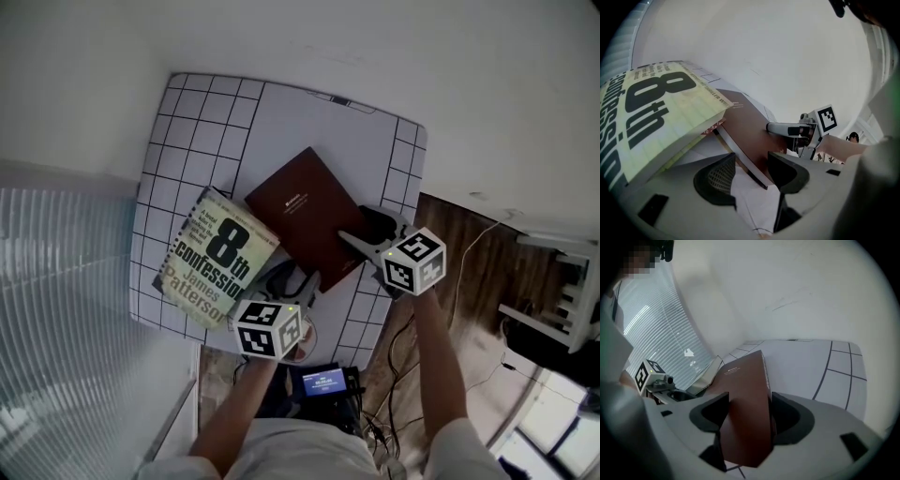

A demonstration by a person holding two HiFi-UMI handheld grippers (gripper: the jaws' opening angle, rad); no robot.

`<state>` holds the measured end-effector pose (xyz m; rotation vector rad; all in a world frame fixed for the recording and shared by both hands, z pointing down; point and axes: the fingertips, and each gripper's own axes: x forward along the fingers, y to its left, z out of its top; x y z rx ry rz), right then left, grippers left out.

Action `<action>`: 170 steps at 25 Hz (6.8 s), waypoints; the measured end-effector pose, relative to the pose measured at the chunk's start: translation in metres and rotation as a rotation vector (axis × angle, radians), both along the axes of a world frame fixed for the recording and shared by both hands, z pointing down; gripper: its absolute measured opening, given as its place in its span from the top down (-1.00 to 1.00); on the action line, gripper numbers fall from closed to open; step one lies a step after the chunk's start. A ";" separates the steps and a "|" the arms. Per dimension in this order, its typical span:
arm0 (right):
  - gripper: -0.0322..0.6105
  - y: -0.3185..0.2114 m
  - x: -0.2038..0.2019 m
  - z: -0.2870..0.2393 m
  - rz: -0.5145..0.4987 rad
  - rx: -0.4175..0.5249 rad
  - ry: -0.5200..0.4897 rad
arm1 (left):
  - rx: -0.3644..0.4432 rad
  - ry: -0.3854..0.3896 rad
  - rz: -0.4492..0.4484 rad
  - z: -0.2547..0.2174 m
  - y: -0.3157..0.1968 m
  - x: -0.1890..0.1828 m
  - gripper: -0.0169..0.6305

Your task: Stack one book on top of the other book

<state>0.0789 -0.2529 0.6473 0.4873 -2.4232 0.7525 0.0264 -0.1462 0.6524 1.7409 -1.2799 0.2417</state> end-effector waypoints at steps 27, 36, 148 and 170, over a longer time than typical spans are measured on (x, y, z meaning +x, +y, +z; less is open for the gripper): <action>0.23 0.005 0.024 -0.028 0.183 0.091 -0.041 | 0.006 -0.065 0.164 -0.008 -0.001 0.013 0.36; 0.25 0.015 0.033 -0.036 0.243 0.096 -0.051 | 0.019 -0.063 0.184 -0.015 0.004 0.015 0.36; 0.40 0.216 -0.122 -0.070 0.454 -0.035 -0.193 | 0.072 -0.192 0.310 -0.073 0.121 -0.185 0.33; 0.38 0.226 -0.144 -0.040 0.472 -0.148 -0.177 | 0.021 -0.158 0.297 -0.048 0.099 -0.209 0.33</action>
